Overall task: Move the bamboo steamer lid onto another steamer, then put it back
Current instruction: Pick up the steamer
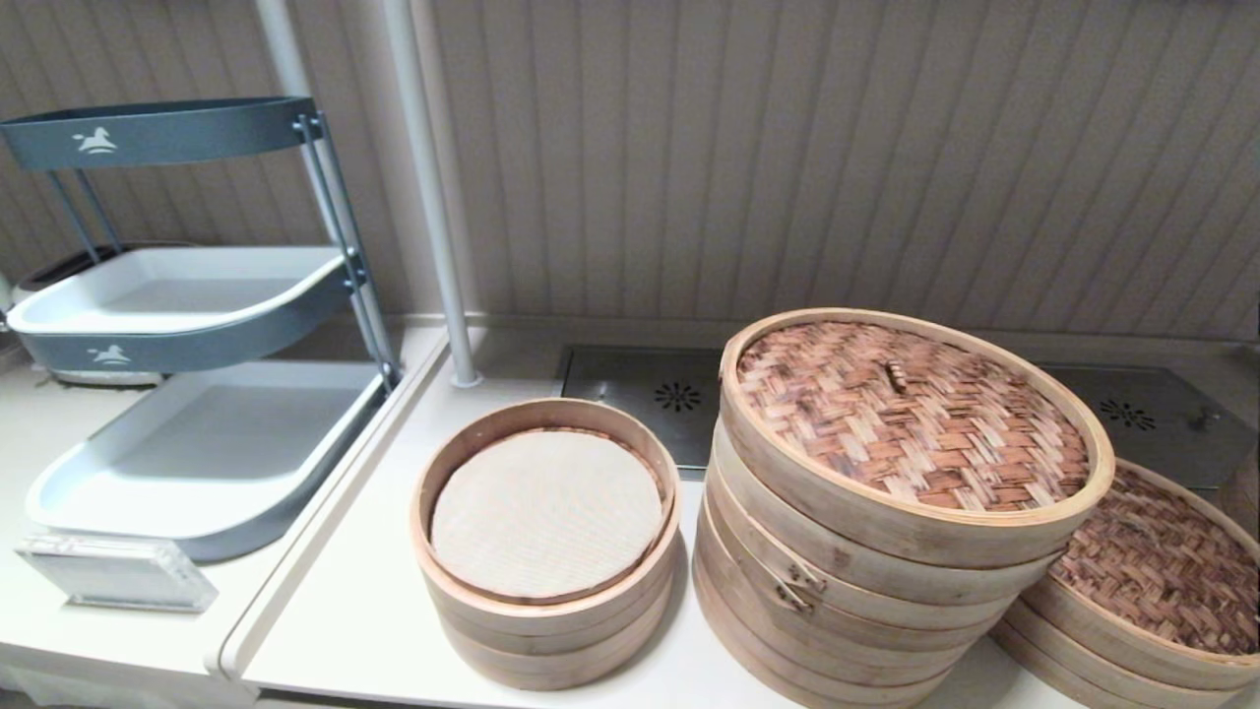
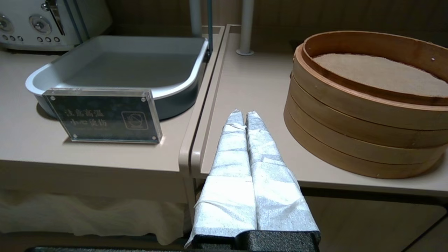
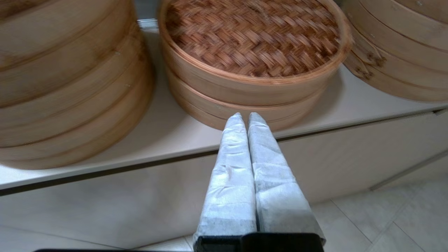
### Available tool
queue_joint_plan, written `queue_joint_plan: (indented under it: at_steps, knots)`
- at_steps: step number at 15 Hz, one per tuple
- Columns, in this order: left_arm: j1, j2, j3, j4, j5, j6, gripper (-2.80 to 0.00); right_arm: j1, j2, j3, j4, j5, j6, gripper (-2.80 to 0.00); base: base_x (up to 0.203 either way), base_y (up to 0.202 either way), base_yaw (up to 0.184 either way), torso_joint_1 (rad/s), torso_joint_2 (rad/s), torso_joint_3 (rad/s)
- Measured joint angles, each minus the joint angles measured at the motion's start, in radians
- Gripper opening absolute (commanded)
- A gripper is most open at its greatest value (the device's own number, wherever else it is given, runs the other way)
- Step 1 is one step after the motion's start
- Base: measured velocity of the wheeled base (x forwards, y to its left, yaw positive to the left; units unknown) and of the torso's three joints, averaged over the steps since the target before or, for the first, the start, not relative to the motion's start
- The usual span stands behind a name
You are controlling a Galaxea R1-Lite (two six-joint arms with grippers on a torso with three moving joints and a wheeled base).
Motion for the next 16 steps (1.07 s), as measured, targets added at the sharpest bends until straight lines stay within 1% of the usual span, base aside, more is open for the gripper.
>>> queue_joint_plan:
  at_steps: [3,5,6,8,9,12,14,16]
  knots:
    - [0.000,0.000,0.000,0.000,0.000,0.000,-2.80,-0.032,-0.044,0.034,-0.001,0.038,-0.014,-2.80,0.000,0.000,0.000,0.000,0.00,0.000]
    - [0.000,0.000,0.000,0.000,0.000,0.000,-2.80,-0.037,-0.114,0.046,0.001,0.076,-0.051,-2.80,0.000,0.000,0.000,0.000,0.00,0.000]
    - [0.000,0.000,0.000,-0.001,0.000,0.000,-2.80,-0.038,-0.153,0.050,0.003,0.105,-0.074,-2.80,0.000,0.000,0.000,0.000,0.00,0.000]
    - [0.000,0.000,0.000,0.000,0.000,0.000,-2.80,-0.039,-0.222,0.072,0.000,0.191,-0.116,-2.80,0.000,0.000,0.000,0.000,0.00,0.000]
    - [0.000,0.000,0.000,0.000,0.000,0.000,-2.80,-0.040,-0.242,0.083,-0.004,0.224,-0.126,-2.80,0.000,0.000,0.000,0.000,0.00,0.000]
    - [0.000,0.000,0.000,0.000,0.000,0.000,-2.80,-0.040,-0.272,0.102,-0.024,0.296,-0.161,-2.80,0.000,0.000,0.000,0.000,0.00,0.000]
    - [0.000,0.000,0.000,0.000,0.000,0.000,-2.80,-0.040,-0.280,0.118,-0.041,0.336,-0.171,-2.80,0.000,0.000,0.000,0.000,0.00,0.000]
    - [0.000,0.000,0.000,0.000,0.000,0.000,-2.80,-0.038,-0.283,0.151,-0.097,0.376,-0.186,-2.80,0.000,0.000,0.000,0.000,0.00,0.000]
